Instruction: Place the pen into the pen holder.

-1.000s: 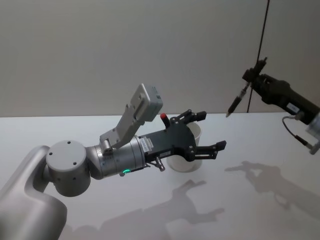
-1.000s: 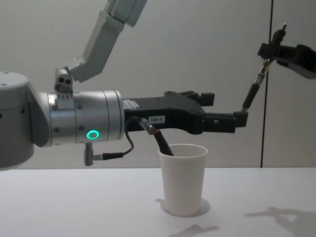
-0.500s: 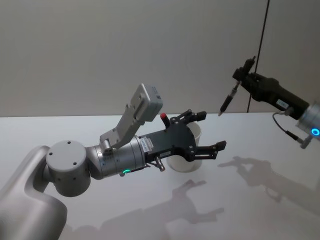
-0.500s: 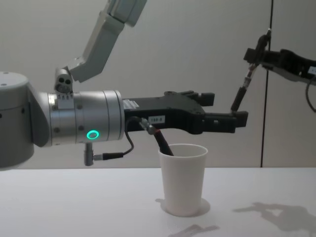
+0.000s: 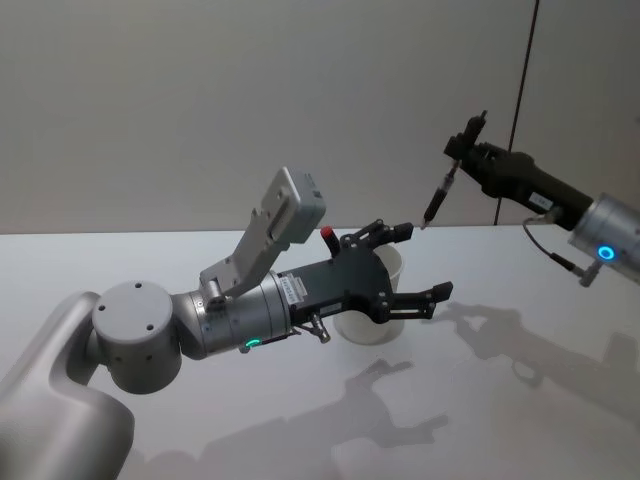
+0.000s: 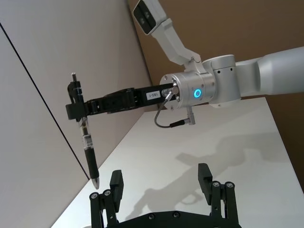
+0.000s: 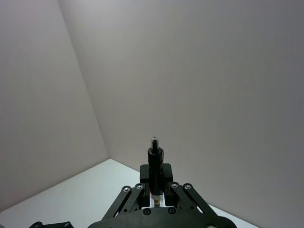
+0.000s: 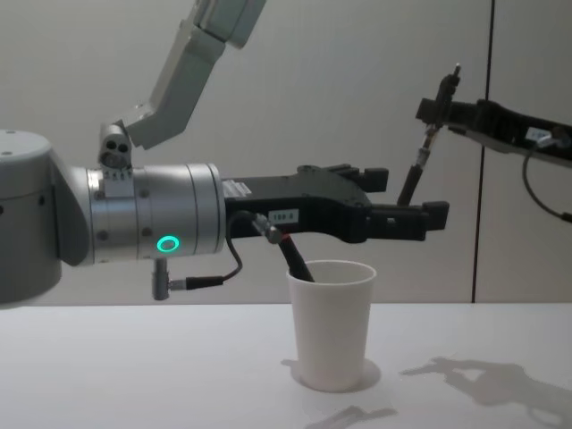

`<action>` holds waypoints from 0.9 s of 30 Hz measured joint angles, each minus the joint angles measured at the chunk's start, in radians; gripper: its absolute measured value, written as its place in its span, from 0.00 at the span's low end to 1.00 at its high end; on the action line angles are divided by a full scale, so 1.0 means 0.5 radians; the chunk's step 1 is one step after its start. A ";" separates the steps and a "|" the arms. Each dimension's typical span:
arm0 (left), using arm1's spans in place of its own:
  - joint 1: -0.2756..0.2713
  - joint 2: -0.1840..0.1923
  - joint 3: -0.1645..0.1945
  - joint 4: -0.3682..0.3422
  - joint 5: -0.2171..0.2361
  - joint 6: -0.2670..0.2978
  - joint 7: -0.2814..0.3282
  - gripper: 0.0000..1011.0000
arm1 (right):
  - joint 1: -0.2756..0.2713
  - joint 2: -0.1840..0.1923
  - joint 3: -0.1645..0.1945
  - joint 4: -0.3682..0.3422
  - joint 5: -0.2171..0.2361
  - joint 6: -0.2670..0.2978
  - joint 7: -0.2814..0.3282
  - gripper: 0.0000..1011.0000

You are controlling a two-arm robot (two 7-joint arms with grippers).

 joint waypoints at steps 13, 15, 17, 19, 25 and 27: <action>0.000 0.000 0.000 0.000 0.000 0.000 0.000 0.99 | 0.144 -0.083 -0.070 0.259 -0.045 -0.051 0.054 0.15; 0.000 0.000 0.000 0.000 0.000 0.000 0.000 0.99 | 0.171 -0.099 -0.085 0.315 -0.053 -0.062 0.065 0.15; 0.000 0.000 0.000 0.000 0.000 0.000 0.000 0.99 | 0.187 -0.109 -0.093 0.347 -0.058 -0.071 0.074 0.15; 0.000 0.000 0.000 0.000 0.000 0.000 0.000 0.99 | 0.209 -0.123 -0.105 0.391 -0.065 -0.080 0.084 0.15; 0.000 0.000 0.000 0.000 0.000 0.000 0.000 0.99 | 0.272 -0.163 -0.139 0.526 -0.081 -0.113 0.118 0.15; 0.000 0.000 0.000 0.000 0.000 0.000 0.000 0.99 | 0.296 -0.179 -0.151 0.577 -0.085 -0.124 0.131 0.15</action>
